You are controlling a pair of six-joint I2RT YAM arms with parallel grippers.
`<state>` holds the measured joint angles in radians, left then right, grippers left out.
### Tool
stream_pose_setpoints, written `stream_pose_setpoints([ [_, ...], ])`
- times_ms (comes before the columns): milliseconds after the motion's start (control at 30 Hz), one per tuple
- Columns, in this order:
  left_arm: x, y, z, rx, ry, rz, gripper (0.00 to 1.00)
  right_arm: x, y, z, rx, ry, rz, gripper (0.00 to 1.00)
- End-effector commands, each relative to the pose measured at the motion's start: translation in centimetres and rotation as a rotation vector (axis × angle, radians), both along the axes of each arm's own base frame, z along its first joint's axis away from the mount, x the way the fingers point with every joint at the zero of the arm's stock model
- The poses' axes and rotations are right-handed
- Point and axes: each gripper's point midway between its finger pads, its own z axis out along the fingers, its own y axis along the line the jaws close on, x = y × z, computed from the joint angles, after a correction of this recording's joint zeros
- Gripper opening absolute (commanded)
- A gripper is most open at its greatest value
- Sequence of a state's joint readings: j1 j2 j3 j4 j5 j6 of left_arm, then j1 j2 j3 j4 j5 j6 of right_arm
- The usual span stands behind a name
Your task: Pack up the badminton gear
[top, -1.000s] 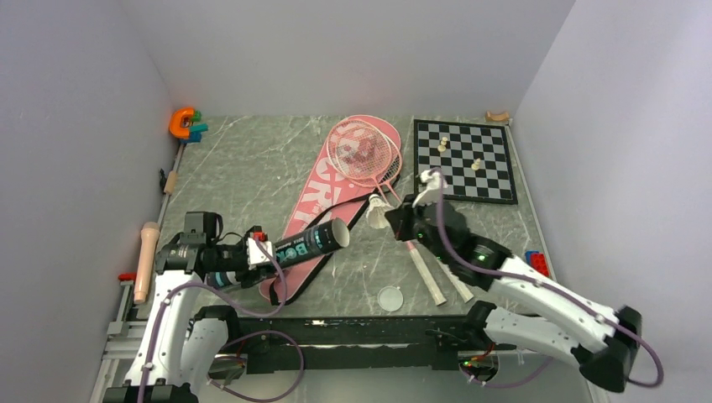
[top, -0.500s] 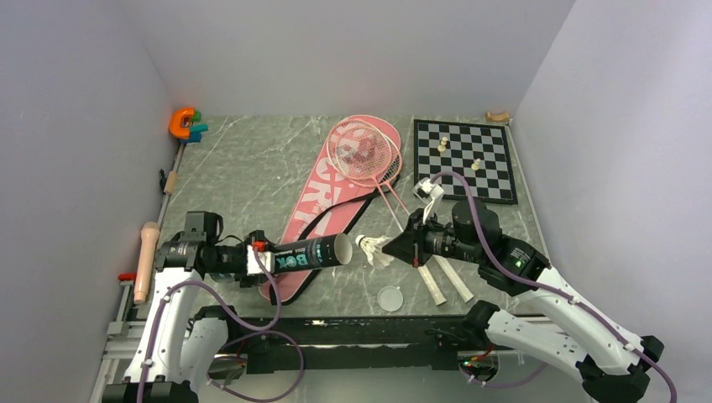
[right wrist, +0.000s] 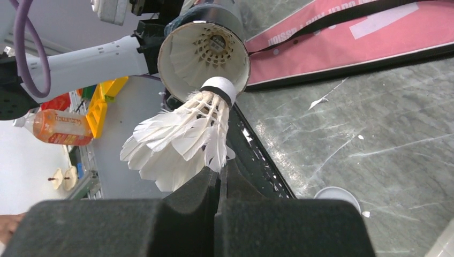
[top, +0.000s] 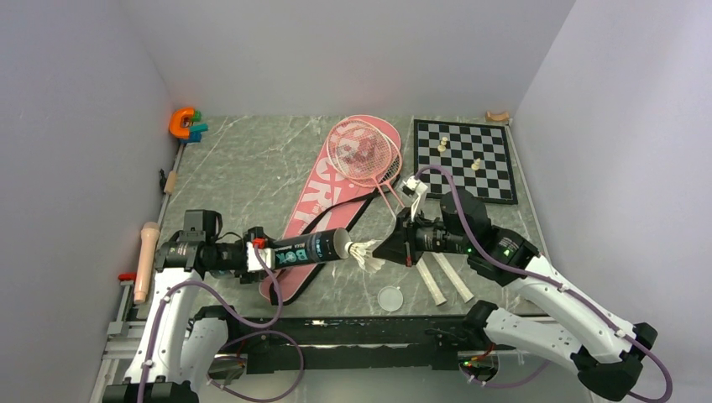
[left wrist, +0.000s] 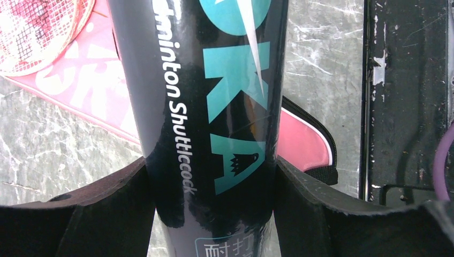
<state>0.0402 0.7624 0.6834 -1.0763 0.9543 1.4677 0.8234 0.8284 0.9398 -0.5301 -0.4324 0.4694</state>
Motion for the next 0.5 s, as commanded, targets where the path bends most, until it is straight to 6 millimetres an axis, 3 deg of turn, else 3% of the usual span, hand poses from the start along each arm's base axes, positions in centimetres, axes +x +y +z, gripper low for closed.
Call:
stream_pose_setpoints([
  [0, 0.5, -1.1, 1.8, -0.072, -0.068, -0.034, 0.17, -0.2, 0.4, 3.2, 0.063, -0.067, 0.033, 0.0],
  [233, 0.4, -1.2, 2.0, -0.083, -0.065, -0.045, 0.17, 0.4, 1.3, 3.2, 0.07, -0.058, 0.043, 0.0],
  [467, 0.1, -1.5, 2.7, -0.103, -0.061, -0.053, 0.17, 2.3, 3.2, 2.1, 0.066, -0.033, 0.023, 0.0],
])
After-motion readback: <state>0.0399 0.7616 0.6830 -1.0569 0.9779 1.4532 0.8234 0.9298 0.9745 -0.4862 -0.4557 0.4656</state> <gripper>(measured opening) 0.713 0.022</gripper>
